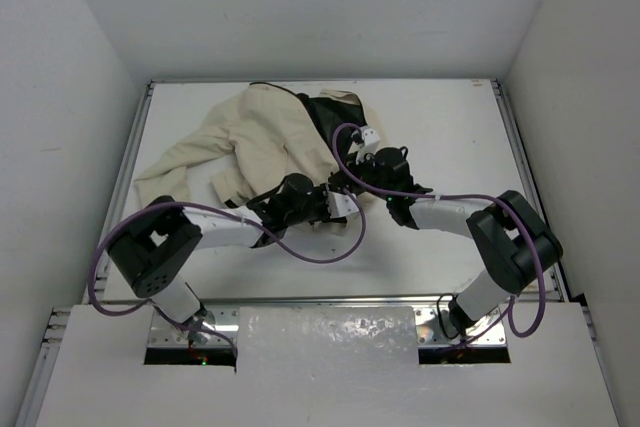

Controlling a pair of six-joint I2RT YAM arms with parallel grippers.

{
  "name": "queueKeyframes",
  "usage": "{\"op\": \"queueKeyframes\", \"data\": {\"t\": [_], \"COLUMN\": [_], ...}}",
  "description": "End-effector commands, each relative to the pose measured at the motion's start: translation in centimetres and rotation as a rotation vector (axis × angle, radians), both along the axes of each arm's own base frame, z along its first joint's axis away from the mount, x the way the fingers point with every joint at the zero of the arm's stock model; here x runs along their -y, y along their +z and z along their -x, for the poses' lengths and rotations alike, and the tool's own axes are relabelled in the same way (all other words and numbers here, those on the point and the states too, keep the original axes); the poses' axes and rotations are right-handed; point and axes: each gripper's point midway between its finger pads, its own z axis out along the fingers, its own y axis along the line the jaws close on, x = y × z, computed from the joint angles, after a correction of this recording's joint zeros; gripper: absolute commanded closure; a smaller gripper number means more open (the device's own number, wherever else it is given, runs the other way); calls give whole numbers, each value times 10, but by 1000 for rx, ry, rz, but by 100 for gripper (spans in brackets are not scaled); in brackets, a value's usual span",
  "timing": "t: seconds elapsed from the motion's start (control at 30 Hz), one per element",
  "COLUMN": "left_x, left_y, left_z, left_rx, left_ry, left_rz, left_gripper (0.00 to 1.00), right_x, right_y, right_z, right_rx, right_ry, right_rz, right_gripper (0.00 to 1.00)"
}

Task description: Zip up the jacket

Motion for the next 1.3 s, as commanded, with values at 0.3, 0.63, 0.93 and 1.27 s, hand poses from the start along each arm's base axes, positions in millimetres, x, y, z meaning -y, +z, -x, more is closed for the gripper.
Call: {"op": "queueKeyframes", "data": {"t": [0.3, 0.63, 0.93, 1.27], "left_x": [2, -26, -71, -129], "left_y": [39, 53, 44, 77], "left_z": [5, 92, 159, 209], "left_rx": [84, -28, -201, -210], "left_ry": [-55, -299, -477, -642], "left_rz": [93, 75, -112, -313], "left_gripper": [100, 100, 100, 100], "right_x": [26, 51, 98, 180], "right_y": [3, 16, 39, 80], "right_z": [-24, -54, -116, -186], "right_rx": [57, 137, 239, 333], "right_ry": [-157, -279, -395, -580], "right_rz": [72, 146, 255, 445], "right_gripper": [100, 100, 100, 100]}}
